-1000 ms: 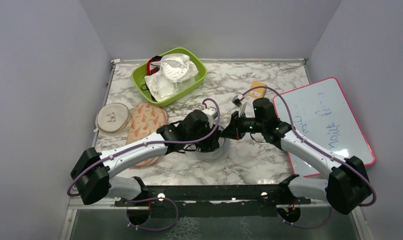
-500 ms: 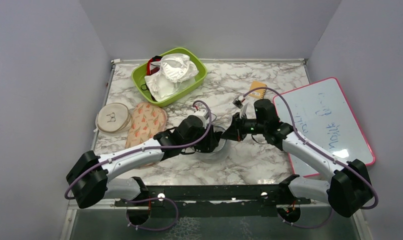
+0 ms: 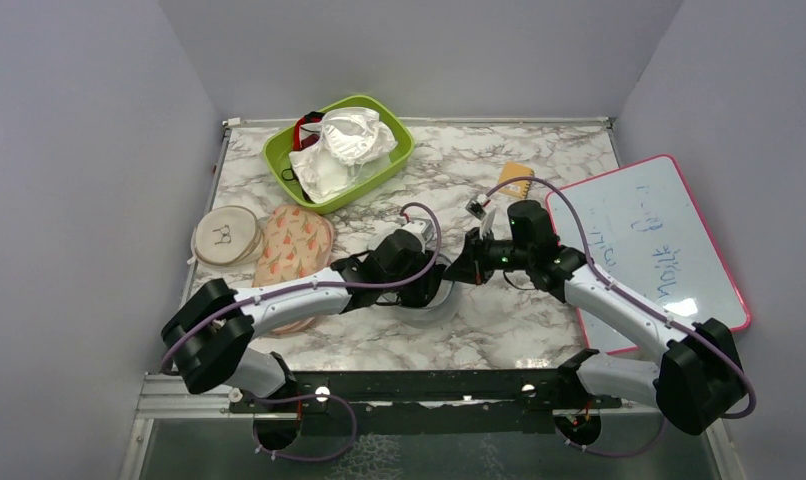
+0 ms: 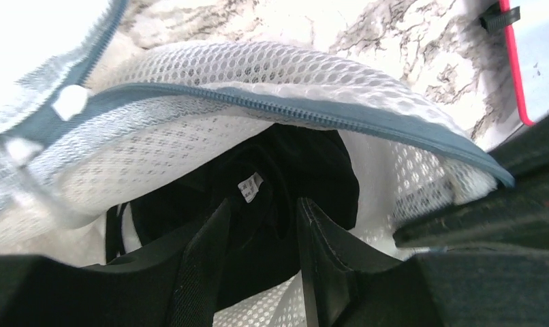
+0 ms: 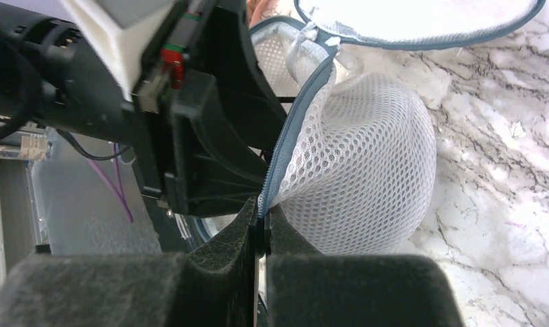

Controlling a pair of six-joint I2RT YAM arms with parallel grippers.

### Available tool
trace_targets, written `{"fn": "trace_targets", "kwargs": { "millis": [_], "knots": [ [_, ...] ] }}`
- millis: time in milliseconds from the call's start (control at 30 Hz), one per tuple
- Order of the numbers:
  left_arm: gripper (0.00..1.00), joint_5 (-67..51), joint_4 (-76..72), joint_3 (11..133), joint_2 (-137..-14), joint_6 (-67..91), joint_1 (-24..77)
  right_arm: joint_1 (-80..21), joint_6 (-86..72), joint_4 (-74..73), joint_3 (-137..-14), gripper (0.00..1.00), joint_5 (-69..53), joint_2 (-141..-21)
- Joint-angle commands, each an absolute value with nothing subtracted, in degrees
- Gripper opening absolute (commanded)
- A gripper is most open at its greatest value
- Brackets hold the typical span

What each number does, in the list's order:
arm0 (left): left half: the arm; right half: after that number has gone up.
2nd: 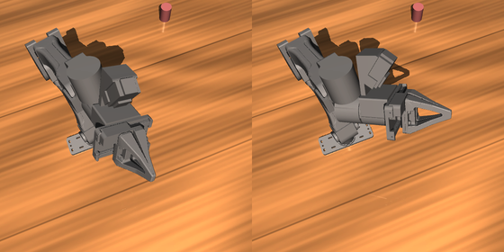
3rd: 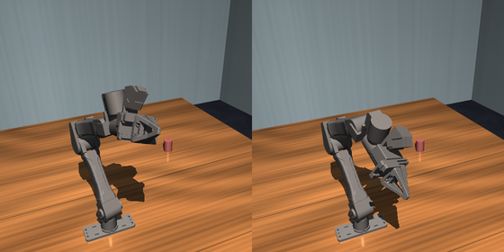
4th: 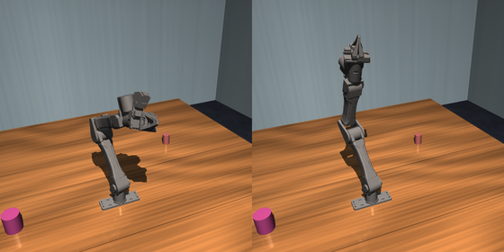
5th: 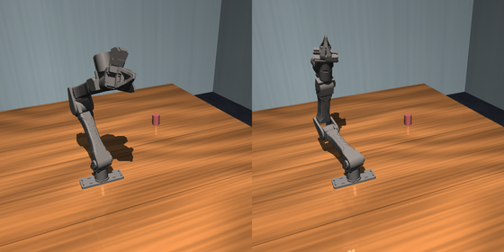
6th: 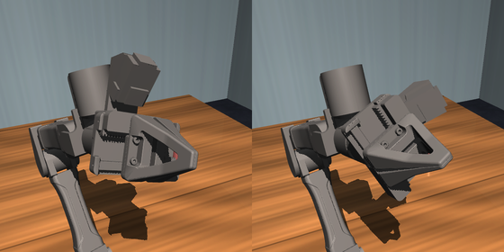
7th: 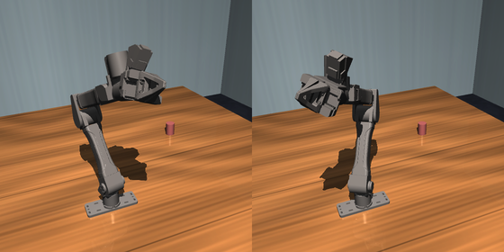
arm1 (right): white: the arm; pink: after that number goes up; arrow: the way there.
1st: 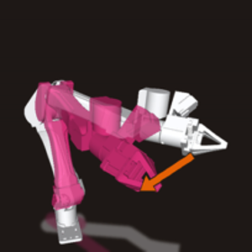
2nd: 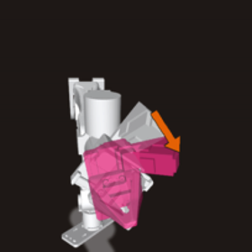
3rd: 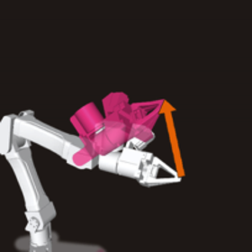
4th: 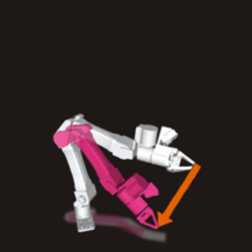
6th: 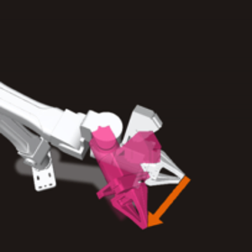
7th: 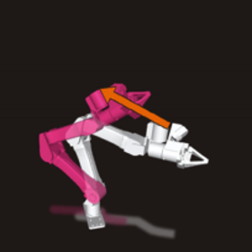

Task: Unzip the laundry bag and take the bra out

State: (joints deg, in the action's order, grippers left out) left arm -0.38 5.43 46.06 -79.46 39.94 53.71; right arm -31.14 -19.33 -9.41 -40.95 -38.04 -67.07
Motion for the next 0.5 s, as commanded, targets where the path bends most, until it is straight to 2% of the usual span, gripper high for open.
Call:
{"fn": "trace_targets", "kwargs": {
  "millis": [0, 100, 167, 267, 367, 467],
  "knots": [
    [0.37, -6.53, -3.12, 44.82, -82.63, 41.66, 53.88, -31.33, -20.43, -8.08, -39.32, 0.01, -38.75, -65.44],
    [0.39, -7.41, -6.70, 43.12, -84.60, 42.88, 53.95, -31.35, -20.74, -6.95, -38.28, 0.01, -38.19, -64.34],
    [0.33, -7.58, -7.55, 43.08, -86.69, 42.93, 54.09, -31.35, -20.59, -7.23, -38.34, 0.01, -38.44, -64.36],
    [0.32, -7.37, -8.81, 42.71, -88.67, 43.63, 54.27, -31.37, -20.11, -7.72, -38.45, 0.01, -39.16, -65.01],
    [0.38, -6.97, -10.19, 42.12, -88.95, 44.73, 54.77, -31.35, -19.88, -7.74, -38.23, 0.01, -39.59, -64.88],
    [0.50, -6.54, -12.31, 41.16, -88.46, 45.00, 55.79, -31.38, -19.24, -7.94, -38.55, 0.01, -39.96, -65.06]
  ]
}}
